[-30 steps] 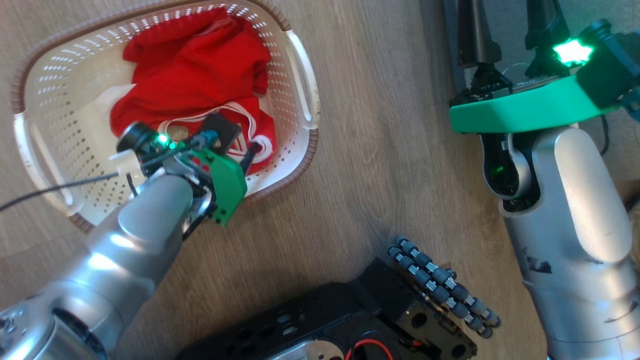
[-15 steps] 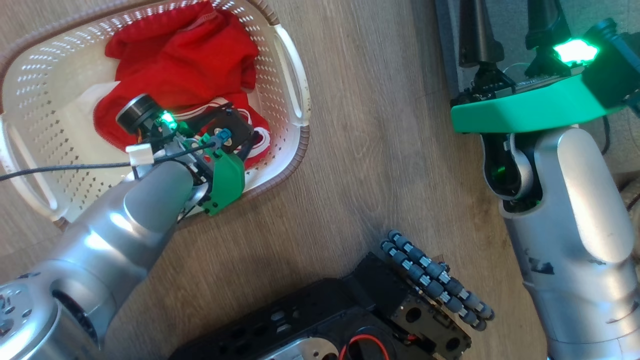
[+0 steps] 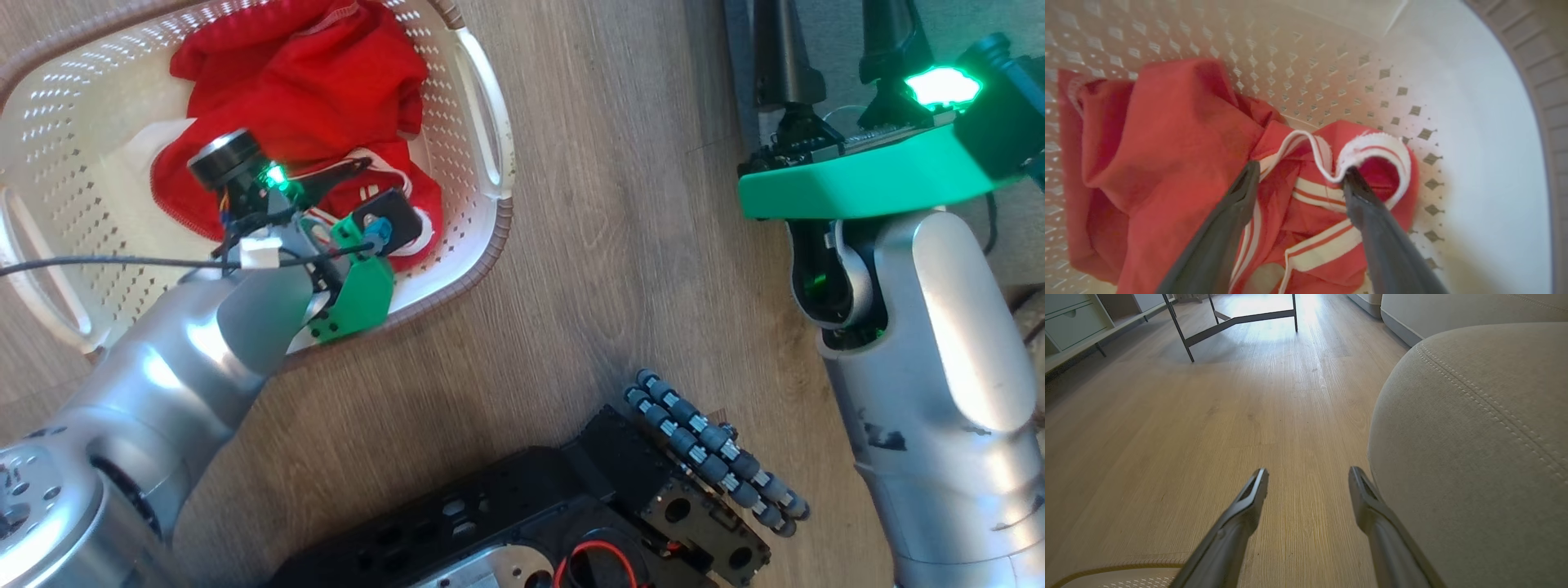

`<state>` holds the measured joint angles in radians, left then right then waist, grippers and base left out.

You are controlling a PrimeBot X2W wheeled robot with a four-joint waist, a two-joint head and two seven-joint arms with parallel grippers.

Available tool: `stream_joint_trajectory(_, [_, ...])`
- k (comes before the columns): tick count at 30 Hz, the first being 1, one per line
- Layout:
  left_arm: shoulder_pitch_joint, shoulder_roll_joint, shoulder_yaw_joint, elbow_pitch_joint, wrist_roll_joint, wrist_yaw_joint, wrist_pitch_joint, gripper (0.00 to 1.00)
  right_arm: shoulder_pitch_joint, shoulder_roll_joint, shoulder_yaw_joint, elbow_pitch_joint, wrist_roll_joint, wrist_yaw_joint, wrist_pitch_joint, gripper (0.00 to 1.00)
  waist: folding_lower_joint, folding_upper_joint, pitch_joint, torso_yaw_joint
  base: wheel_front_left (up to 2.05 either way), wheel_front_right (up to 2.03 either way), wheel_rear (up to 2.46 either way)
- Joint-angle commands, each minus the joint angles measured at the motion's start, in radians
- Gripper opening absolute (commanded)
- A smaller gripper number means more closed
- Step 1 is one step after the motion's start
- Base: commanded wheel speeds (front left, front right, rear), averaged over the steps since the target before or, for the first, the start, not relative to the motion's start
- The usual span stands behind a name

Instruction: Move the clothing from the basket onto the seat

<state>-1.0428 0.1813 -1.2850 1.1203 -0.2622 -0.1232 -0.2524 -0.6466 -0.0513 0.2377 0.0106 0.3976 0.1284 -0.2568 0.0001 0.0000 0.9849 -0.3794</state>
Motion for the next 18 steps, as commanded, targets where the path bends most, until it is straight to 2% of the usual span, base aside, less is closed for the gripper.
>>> stream_joint_trajectory(1, [-0.003,-0.014,0.006,-0.015,0.010,0.002,-0.009,1.00,0.054,0.001,0.005,-0.034,0.007,0.002,-0.005,1.00,-0.0001,0.0000,0.001,0.001,0.00,0.00,0.00])
stream_joint_trajectory(7, [-0.008,-0.010,0.006,-0.031,0.039,0.035,-0.009,1.00,0.066,0.001,0.007,-0.034,0.008,0.002,-0.005,1.00,-0.0001,0.0000,0.006,0.006,0.00,0.00,0.00])
stream_joint_trajectory(14, [-0.010,-0.035,0.008,0.056,0.035,0.031,-0.009,1.00,0.077,0.001,0.004,-0.034,0.010,0.002,-0.005,1.00,-0.0001,0.0000,0.005,0.007,0.00,0.00,0.00])
stream_joint_trajectory(17, [-0.013,-0.042,0.014,0.059,0.026,0.034,-0.009,1.00,0.078,0.001,0.001,-0.034,0.007,0.002,-0.005,1.00,-0.0001,0.0000,0.006,0.010,0.00,0.00,0.00])
stream_joint_trajectory(18, [-0.016,-0.043,0.026,0.020,0.016,0.033,-0.009,1.00,0.079,0.001,0.000,-0.033,0.006,0.002,-0.005,1.00,-0.0001,0.0000,0.008,0.011,0.00,0.00,0.00])
